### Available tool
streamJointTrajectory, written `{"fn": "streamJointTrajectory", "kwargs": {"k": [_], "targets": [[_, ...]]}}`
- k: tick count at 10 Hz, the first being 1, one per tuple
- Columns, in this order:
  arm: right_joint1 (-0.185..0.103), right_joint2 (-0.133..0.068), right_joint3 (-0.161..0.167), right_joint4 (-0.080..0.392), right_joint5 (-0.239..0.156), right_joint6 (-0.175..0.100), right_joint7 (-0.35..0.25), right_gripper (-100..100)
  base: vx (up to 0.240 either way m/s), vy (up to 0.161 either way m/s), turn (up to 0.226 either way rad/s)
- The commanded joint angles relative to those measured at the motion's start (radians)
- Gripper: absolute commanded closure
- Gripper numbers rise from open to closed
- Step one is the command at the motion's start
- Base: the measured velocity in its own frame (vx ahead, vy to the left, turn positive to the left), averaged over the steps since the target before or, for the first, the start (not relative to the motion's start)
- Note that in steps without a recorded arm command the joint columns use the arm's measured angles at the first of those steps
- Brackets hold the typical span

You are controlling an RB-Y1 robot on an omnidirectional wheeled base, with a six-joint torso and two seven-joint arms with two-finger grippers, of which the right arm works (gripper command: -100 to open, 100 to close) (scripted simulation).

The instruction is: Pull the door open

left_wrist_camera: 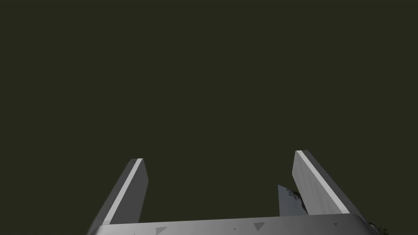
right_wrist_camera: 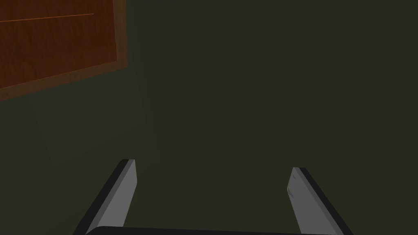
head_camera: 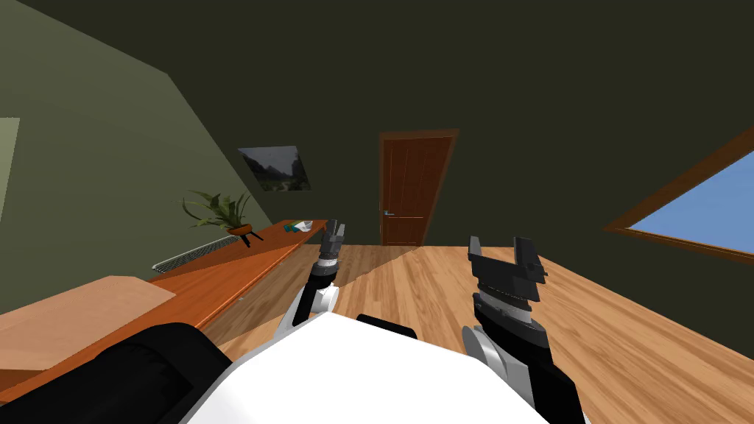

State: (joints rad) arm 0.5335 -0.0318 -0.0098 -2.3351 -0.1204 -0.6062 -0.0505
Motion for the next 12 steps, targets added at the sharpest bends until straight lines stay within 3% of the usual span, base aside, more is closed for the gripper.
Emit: {"fn": "streamJointTrajectory", "kwargs": {"k": [1,5,12], "targets": [[-0.013,-0.007,-0.002,0.037,0.002,-0.004,-0.002,-100,0.084,0.021,0.044],[-0.052,-0.025,-0.006,0.144,0.007,-0.018,-0.009,-100,0.16,0.044,0.04],[-0.101,-0.043,-0.012,0.281,0.013,-0.035,-0.017,-100,0.099,0.027,0.031]]}}
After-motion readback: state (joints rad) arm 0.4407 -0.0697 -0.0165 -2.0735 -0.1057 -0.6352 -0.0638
